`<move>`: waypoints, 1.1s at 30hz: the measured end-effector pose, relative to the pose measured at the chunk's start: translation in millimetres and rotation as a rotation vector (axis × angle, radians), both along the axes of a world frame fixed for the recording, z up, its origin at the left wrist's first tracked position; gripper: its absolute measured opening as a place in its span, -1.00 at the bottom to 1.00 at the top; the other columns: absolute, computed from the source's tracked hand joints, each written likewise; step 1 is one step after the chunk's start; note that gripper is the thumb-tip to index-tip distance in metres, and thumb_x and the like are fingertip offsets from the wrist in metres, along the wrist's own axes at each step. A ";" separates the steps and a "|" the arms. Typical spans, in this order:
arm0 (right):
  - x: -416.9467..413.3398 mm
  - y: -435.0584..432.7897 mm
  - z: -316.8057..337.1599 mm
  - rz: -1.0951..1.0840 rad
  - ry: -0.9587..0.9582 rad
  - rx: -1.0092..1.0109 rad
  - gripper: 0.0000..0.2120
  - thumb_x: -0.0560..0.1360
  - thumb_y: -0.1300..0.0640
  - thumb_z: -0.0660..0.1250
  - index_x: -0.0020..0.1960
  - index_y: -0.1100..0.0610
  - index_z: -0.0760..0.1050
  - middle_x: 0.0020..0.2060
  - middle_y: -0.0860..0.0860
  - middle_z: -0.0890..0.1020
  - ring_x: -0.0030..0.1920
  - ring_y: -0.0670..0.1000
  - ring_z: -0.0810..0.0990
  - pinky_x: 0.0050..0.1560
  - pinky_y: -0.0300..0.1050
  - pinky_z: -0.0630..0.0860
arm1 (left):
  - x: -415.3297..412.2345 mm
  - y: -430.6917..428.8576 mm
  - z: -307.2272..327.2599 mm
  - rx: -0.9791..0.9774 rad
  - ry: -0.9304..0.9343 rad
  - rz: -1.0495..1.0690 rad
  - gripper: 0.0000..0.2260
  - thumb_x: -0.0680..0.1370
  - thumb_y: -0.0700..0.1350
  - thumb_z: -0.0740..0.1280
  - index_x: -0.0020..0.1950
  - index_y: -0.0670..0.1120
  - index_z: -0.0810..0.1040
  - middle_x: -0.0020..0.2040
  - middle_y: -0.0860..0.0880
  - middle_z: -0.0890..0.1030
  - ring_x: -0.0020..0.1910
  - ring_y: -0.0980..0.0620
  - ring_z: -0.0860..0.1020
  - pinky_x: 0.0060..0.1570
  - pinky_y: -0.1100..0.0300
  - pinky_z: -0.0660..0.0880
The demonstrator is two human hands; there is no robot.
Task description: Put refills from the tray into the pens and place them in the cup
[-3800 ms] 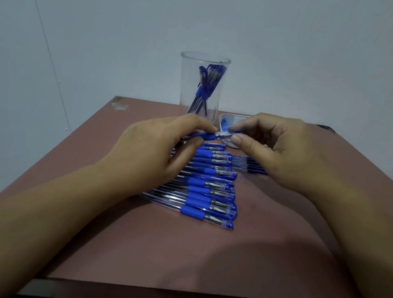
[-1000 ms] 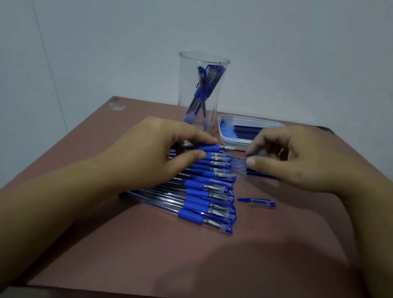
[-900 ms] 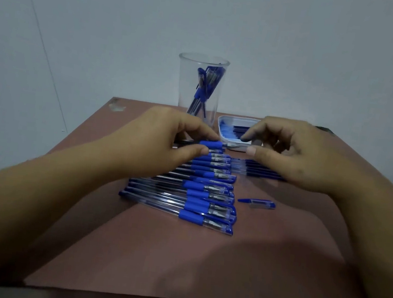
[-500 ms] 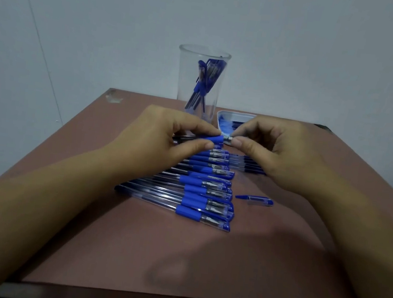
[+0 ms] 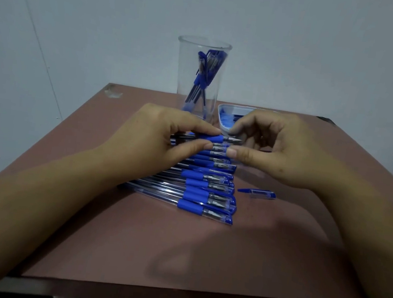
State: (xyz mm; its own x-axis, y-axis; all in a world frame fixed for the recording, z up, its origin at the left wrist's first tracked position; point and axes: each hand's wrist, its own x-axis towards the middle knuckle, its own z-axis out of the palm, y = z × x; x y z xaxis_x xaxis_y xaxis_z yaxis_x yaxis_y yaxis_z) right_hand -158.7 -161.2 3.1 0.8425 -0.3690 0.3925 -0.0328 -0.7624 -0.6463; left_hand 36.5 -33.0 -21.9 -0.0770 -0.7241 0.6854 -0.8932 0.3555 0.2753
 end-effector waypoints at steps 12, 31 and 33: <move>-3.0 3.7 2.4 -0.064 -0.033 0.108 -0.88 0.43 -0.05 0.38 -0.06 -0.07 0.61 -0.26 -0.06 0.66 -0.25 -0.15 0.58 -0.23 -0.26 0.51 | 0.7 0.3 -4.3 -0.049 -0.044 0.039 -0.73 0.54 0.06 0.35 0.19 0.02 0.65 -0.01 0.12 0.69 -0.12 0.18 0.64 -0.14 0.12 0.60; -0.6 7.3 -0.8 -0.101 0.024 0.227 -0.79 0.38 -0.13 0.43 -0.08 -0.04 0.63 -0.22 0.01 0.67 -0.23 0.02 0.60 -0.14 -0.07 0.59 | 0.5 0.8 -4.1 -0.070 -0.111 0.066 -0.74 0.56 0.05 0.34 0.18 -0.01 0.66 -0.03 0.07 0.70 -0.12 0.16 0.64 -0.15 0.17 0.60; -0.8 9.7 0.5 -0.116 0.028 0.249 -0.68 0.40 -0.22 0.35 -0.10 0.01 0.64 -0.23 0.08 0.68 -0.19 0.16 0.63 -0.12 0.12 0.62 | 0.1 0.6 -4.1 -0.076 -0.113 0.066 -0.74 0.56 0.05 0.34 0.18 -0.01 0.66 -0.04 0.07 0.70 -0.13 0.16 0.63 -0.16 0.18 0.59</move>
